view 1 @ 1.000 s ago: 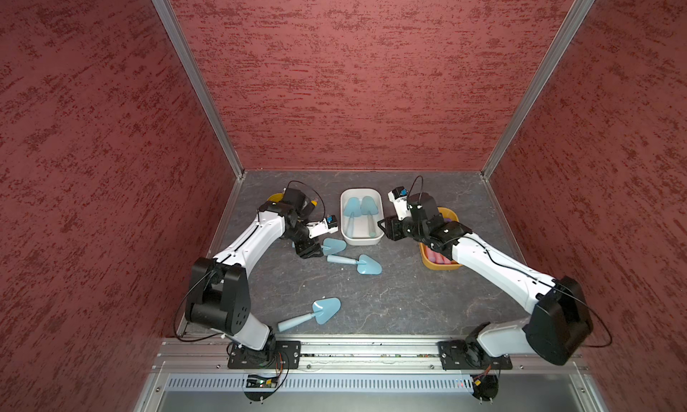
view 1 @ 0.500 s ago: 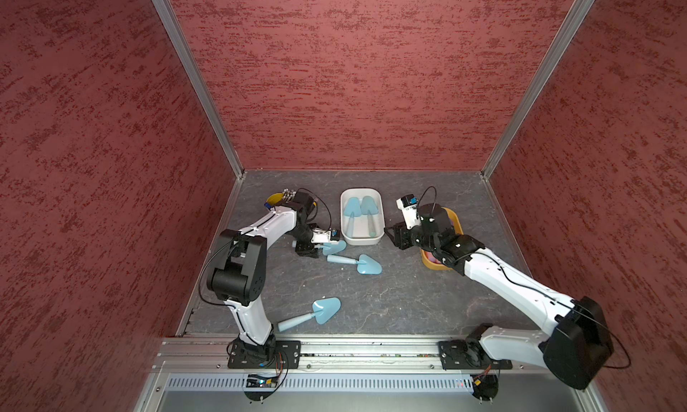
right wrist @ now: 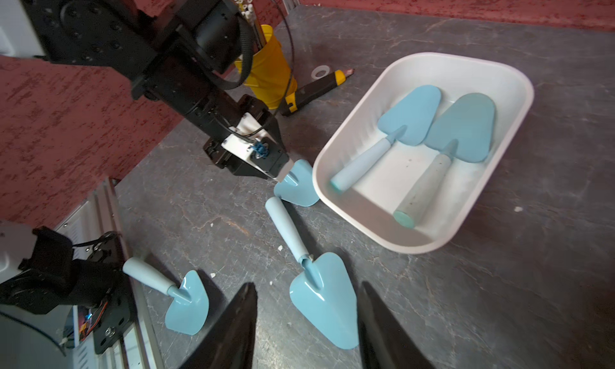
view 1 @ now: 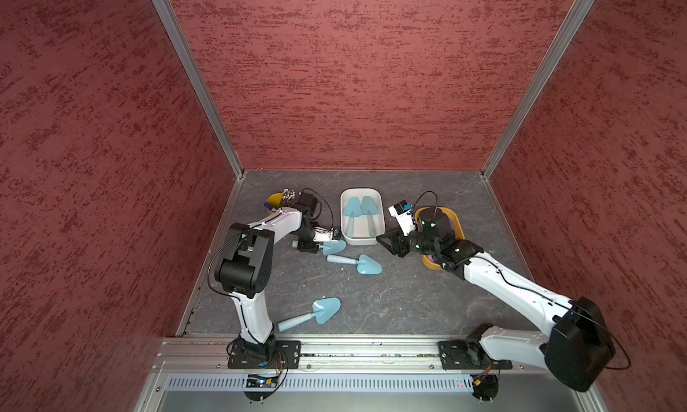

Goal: Sort the small shovels by color and place them into the storage box
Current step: Pick up the shovel from the center of the board.

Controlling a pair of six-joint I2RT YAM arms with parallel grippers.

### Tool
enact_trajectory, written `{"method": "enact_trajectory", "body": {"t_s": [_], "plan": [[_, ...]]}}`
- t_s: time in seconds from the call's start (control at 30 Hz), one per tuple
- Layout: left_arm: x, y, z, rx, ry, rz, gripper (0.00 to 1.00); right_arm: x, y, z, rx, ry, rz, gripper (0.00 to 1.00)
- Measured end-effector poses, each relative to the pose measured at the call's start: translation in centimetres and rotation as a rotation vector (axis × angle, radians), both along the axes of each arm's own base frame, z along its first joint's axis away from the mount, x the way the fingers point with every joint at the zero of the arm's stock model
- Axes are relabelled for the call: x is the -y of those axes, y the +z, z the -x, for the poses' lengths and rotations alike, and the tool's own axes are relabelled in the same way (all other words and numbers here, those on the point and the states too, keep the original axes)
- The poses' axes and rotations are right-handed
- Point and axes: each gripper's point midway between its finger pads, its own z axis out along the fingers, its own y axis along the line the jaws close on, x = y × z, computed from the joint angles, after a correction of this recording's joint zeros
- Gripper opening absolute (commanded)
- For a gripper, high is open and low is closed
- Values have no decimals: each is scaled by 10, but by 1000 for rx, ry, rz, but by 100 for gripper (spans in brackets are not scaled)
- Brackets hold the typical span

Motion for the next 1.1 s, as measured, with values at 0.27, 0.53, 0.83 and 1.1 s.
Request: {"method": "enact_trajectory", "body": {"t_s": [0.27,0.53,0.83,1.1], "plan": [[-2,-4,-11,35,15,-19,31,-6,6,5,20,49,-25,51],[-3,-5,-14,72,-5,-29,8,-1,7,9,48,41,-33,52],[-7,-4,-5,105,-30,-36,0,6,29,3,140,-10,-59,63],[-14,11,25,41,37,-36,0,7,35,-2,163,-38,-72,63]]}}
